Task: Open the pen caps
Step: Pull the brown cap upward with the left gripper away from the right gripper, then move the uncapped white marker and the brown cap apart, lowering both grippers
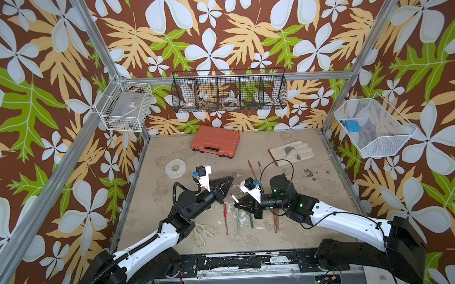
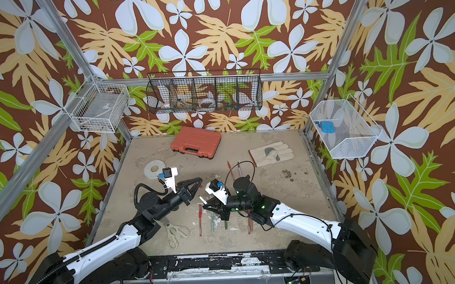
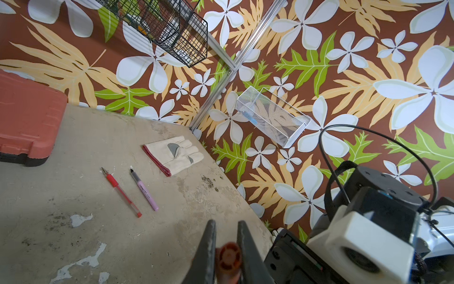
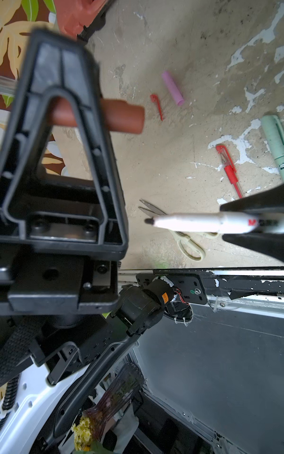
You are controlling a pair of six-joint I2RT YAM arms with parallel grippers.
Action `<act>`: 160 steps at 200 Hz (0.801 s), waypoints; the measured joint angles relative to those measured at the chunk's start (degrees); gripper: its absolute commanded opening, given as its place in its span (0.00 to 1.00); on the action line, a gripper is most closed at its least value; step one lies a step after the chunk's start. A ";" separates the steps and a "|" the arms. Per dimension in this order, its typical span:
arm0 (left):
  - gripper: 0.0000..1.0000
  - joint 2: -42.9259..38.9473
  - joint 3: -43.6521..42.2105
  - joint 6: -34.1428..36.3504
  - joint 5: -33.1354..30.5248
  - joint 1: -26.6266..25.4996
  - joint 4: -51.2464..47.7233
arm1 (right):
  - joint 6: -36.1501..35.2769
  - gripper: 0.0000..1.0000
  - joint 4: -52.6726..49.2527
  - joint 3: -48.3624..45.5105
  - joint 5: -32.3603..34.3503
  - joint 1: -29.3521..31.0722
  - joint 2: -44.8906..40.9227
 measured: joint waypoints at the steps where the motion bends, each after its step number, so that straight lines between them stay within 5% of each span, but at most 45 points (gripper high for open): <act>1: 0.00 0.00 -0.02 0.00 0.00 0.02 0.02 | 0.00 0.00 0.00 0.00 -0.02 0.00 0.00; 73: 0.00 -1.53 0.96 0.44 -7.08 0.35 -5.29 | -0.90 0.00 -0.81 -0.87 3.96 -0.02 -2.80; 160: 0.00 8.24 10.62 1.92 -25.07 0.39 -24.30 | 1.18 0.00 -4.20 -1.07 34.86 -0.04 -3.28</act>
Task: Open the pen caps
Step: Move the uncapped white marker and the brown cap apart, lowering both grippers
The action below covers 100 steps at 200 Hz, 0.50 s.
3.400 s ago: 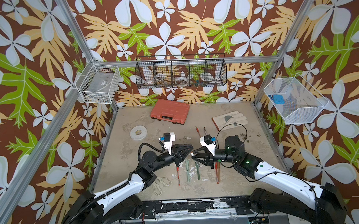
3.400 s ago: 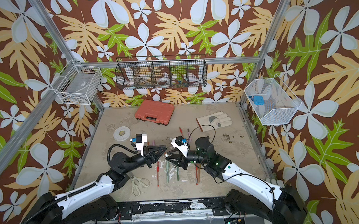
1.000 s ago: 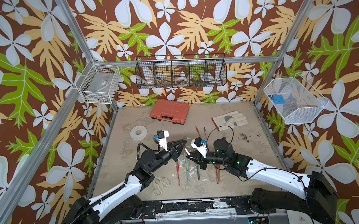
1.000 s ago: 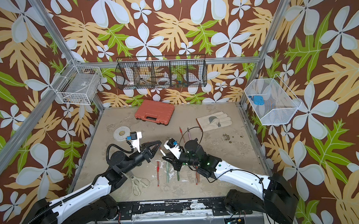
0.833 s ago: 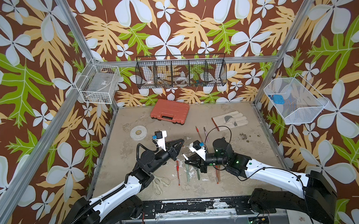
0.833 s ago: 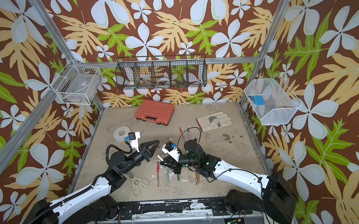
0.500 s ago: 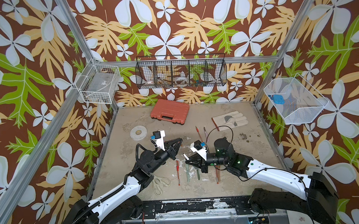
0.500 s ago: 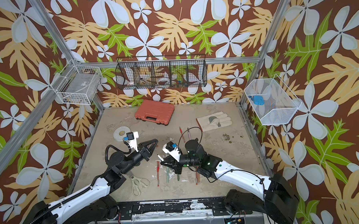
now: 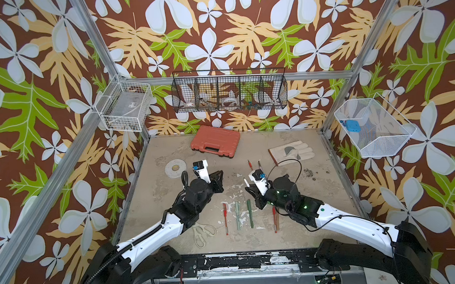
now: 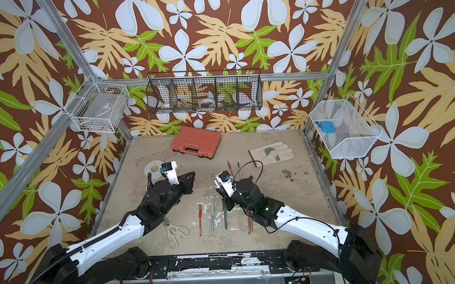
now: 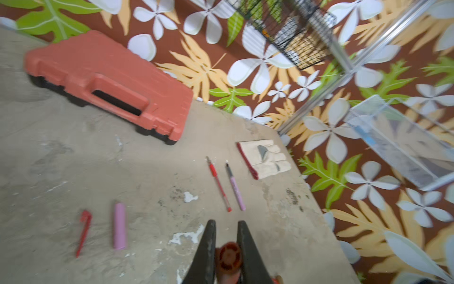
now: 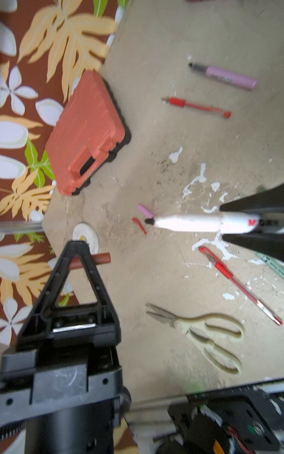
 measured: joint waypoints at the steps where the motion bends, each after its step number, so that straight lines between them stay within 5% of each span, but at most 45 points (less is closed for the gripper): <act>1: 0.00 0.26 0.15 0.07 -0.33 0.00 -0.33 | 0.02 0.00 -0.04 0.00 0.35 0.00 0.02; 42: 0.00 8.00 2.89 1.09 -5.09 4.42 -7.21 | 0.24 0.00 -0.81 0.00 8.46 -0.59 0.55; 100: 0.00 15.82 4.74 3.89 -4.02 10.32 -9.46 | 2.08 0.00 -1.92 0.00 10.05 -5.42 2.99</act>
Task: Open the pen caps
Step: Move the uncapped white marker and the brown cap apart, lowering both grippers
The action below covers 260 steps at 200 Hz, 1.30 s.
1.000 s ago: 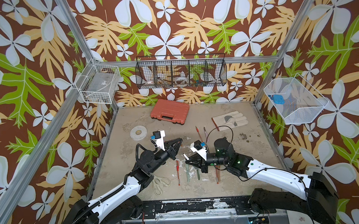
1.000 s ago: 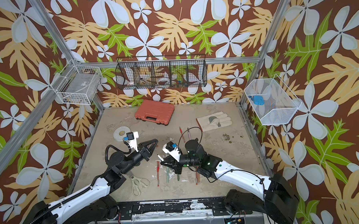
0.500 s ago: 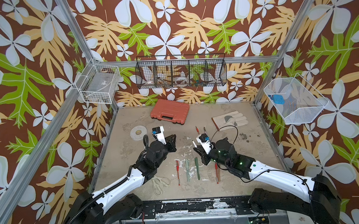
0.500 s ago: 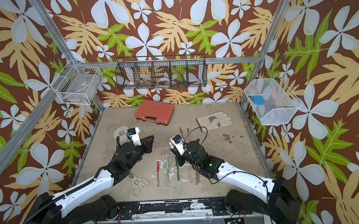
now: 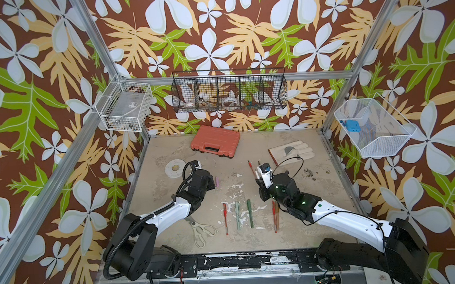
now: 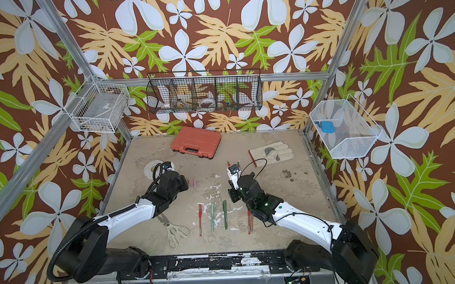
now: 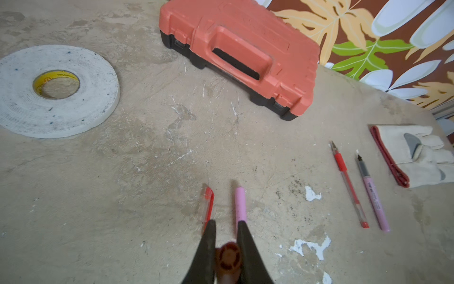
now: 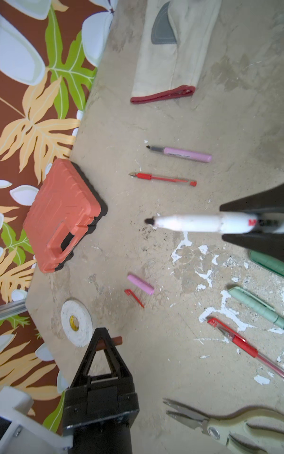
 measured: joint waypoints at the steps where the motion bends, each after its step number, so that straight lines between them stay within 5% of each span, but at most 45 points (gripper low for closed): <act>1: 0.00 0.11 0.04 0.02 0.00 0.02 0.00 | 0.02 0.00 -0.02 0.00 0.00 -0.04 0.02; 132: 0.01 15.21 7.63 2.10 0.55 4.26 -6.32 | 2.56 0.00 -0.72 -0.02 -2.51 -3.30 0.72; 260: 0.33 19.30 9.81 2.67 2.12 4.90 -7.50 | 2.58 0.00 -0.39 -0.35 -3.15 -3.52 0.42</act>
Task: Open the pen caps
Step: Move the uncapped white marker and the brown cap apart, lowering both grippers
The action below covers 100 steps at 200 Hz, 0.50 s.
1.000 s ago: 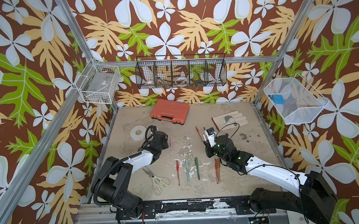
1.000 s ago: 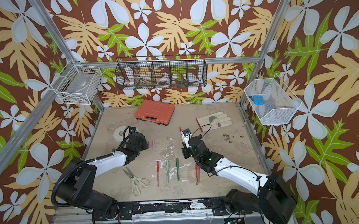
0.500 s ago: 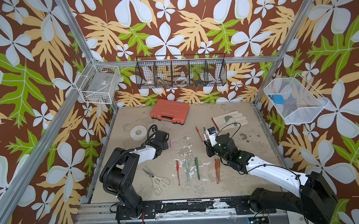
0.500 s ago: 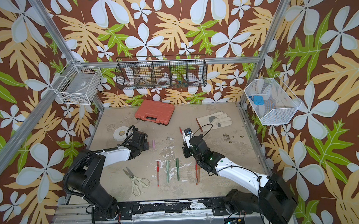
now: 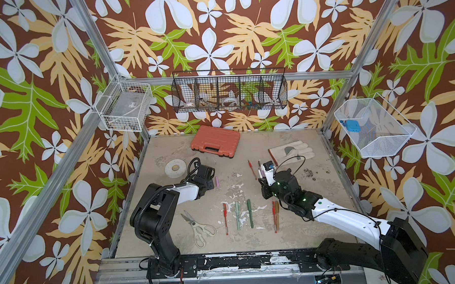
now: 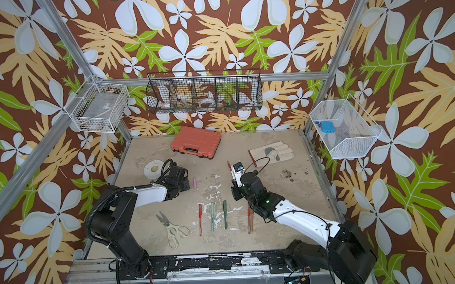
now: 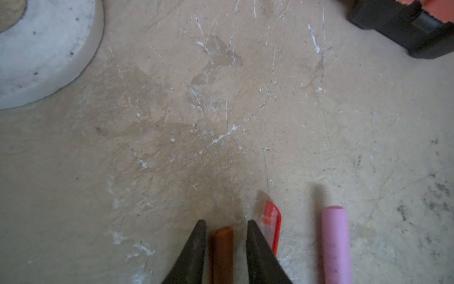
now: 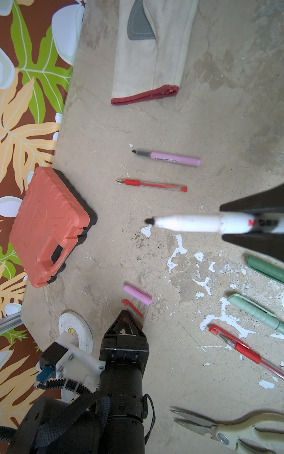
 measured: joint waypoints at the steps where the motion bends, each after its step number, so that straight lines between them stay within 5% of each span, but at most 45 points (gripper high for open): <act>1: 0.33 -0.02 0.00 0.00 0.00 0.00 0.00 | 0.00 0.00 -0.02 -0.02 0.00 0.00 0.00; 100: 0.44 -14.73 -7.58 0.07 3.28 0.02 3.50 | 1.36 0.00 -0.04 -0.87 0.48 -1.92 -1.70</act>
